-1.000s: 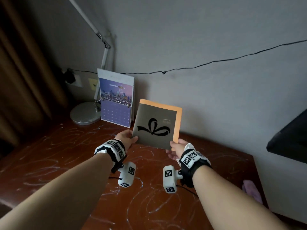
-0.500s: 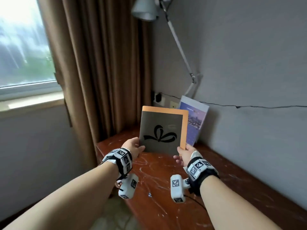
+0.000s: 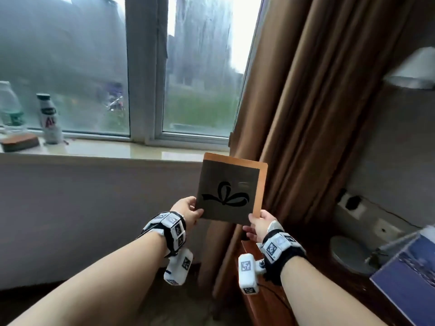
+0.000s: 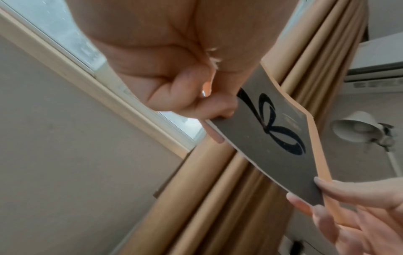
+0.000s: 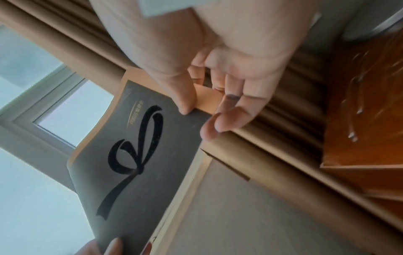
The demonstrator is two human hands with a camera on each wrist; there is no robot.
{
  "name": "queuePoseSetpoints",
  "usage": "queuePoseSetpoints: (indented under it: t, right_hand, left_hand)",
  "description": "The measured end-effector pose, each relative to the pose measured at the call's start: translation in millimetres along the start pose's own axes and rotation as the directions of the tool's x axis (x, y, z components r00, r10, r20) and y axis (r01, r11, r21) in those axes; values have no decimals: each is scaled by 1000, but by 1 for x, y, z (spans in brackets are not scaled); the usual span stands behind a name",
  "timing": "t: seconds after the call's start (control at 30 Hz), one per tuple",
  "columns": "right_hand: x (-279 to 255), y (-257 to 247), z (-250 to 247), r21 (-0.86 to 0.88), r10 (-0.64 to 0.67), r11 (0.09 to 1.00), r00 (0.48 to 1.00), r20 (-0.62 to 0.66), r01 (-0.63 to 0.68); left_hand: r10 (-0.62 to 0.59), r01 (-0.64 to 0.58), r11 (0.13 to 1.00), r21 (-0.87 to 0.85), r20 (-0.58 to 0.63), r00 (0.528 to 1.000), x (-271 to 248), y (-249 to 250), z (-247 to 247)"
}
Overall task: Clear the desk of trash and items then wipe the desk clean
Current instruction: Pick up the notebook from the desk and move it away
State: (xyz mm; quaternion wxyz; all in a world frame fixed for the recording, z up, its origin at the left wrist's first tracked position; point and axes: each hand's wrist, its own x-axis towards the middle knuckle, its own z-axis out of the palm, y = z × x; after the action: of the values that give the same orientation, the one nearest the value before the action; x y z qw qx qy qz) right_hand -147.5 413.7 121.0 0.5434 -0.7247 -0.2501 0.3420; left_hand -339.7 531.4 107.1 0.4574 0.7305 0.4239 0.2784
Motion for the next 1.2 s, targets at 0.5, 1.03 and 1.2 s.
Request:
queuePoseSetpoints:
  t: [0.5, 1.03, 1.2]
  right_hand:
    - [184, -31, 142, -107, 109, 989, 993, 38, -105]
    - [405, -63, 155, -64, 310, 950, 943, 123, -304]
    - [428, -69, 165, -25, 383, 924, 918, 101, -383]
  left_hand:
    - [-208, 205, 974, -99, -26, 978, 182, -103, -63]
    - [-597, 519, 766, -381, -118, 794, 380, -84, -16]
    - [-698, 557, 605, -569, -41, 715, 397, -79, -17]
